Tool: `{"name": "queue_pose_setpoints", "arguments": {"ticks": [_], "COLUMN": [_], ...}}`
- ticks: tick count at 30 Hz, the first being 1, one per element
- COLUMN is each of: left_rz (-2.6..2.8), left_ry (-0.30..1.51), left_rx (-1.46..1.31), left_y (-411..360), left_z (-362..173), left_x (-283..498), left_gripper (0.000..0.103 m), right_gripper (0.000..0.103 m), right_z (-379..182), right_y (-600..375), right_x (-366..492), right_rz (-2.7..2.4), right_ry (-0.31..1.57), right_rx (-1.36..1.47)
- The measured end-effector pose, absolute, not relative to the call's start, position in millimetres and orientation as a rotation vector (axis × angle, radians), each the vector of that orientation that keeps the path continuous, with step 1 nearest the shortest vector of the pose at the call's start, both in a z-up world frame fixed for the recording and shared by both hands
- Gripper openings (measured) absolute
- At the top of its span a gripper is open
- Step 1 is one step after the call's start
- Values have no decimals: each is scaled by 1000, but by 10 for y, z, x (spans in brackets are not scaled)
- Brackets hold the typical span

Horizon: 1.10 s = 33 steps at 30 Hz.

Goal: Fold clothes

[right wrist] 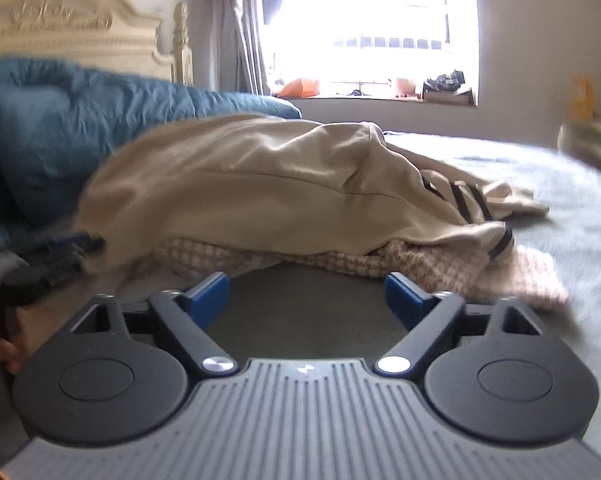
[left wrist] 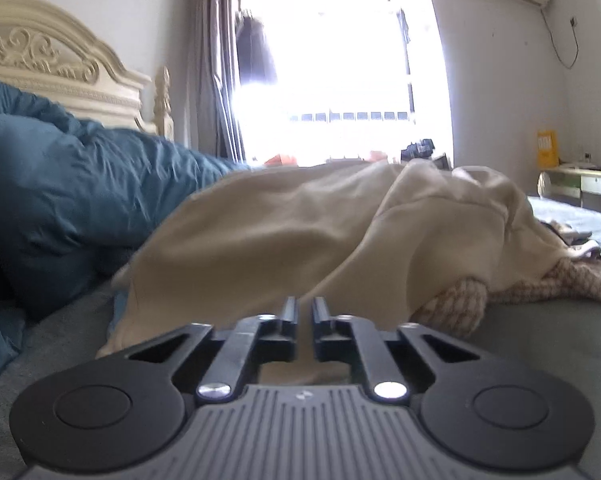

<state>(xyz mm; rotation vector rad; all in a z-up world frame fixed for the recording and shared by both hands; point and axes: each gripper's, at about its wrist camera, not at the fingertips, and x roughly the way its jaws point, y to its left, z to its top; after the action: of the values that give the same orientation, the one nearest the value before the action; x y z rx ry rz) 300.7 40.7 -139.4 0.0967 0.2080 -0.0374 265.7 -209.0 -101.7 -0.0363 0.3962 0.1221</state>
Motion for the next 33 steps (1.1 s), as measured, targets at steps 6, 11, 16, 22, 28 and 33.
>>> {"name": "queue_pose_setpoints", "arguments": {"ticks": [6, 11, 16, 22, 28, 33], "left_rz": [-24, -175, -227, -124, -4, -3], "left_ry": [1, 52, 173, 309, 228, 81], "left_rx": [44, 120, 379, 545, 319, 170], "left_y": [563, 522, 155, -108, 259, 416], "left_z": [-1163, -1185, -1433, -1679, -1461, -1159], "left_x": [2760, 2715, 2797, 3229, 3402, 3228], "left_gripper": [1, 13, 62, 65, 8, 5], "right_gripper": [73, 73, 73, 75, 75, 74], "right_z": [-1160, -1237, -1289, -1173, -1140, -1204], "right_y": [-1691, -1184, -992, -1374, -1637, -1420], "right_x": [2832, 2880, 2833, 2786, 2746, 2778], "right_rz": [159, 233, 219, 205, 186, 230], "right_ry": [280, 180, 123, 157, 169, 132], "right_rx": [-265, -432, -501, -376, -315, -370]}}
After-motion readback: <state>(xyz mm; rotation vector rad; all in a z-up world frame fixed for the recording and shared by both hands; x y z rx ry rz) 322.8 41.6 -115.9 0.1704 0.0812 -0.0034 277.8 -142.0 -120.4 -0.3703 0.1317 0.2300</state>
